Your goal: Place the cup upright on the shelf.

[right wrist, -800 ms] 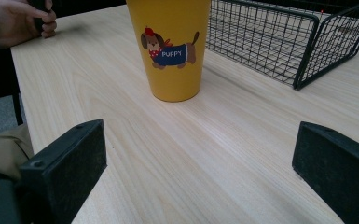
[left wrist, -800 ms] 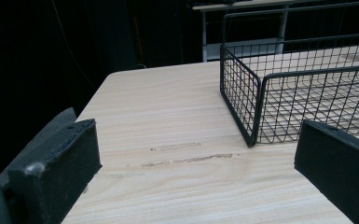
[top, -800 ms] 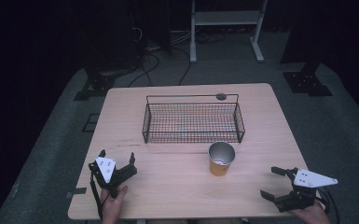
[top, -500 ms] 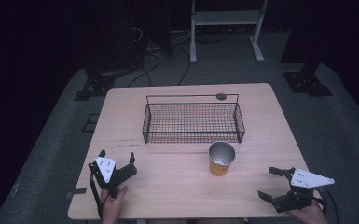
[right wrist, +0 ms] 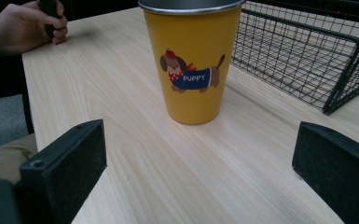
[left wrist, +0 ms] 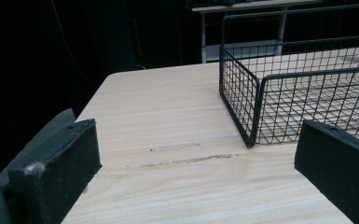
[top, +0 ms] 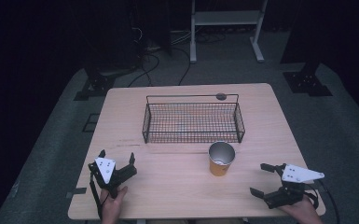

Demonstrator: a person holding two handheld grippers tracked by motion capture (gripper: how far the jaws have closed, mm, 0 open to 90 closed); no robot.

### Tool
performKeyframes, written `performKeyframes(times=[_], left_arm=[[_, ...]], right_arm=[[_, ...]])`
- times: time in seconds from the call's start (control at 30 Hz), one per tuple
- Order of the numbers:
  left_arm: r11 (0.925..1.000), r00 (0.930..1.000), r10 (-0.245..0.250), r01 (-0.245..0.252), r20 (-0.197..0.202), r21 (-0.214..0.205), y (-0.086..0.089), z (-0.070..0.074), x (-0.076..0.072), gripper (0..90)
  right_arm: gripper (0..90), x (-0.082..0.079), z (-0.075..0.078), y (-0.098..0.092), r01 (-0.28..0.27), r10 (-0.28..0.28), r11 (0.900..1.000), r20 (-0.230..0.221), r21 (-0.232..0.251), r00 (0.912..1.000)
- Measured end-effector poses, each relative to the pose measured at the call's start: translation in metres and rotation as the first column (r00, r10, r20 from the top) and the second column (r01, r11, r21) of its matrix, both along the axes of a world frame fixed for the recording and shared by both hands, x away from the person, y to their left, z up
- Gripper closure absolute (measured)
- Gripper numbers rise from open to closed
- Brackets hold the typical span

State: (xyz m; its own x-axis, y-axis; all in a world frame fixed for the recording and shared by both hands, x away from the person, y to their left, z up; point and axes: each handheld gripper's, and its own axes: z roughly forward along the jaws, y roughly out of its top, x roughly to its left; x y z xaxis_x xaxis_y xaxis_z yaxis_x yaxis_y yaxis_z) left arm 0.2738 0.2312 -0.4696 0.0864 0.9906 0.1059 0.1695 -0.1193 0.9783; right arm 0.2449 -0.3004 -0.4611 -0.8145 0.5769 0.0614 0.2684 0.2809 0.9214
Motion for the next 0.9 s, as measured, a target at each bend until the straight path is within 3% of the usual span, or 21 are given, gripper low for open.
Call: performKeyframes(times=[0.9], left_arm=[[1.0,1.0,0.0,0.0,0.002,0.0,0.0,0.0,0.0,0.0]], right_arm=[[2.3,0.027,0.012,0.044,-0.035,0.035,0.9989,-0.001,-0.032,0.9994]])
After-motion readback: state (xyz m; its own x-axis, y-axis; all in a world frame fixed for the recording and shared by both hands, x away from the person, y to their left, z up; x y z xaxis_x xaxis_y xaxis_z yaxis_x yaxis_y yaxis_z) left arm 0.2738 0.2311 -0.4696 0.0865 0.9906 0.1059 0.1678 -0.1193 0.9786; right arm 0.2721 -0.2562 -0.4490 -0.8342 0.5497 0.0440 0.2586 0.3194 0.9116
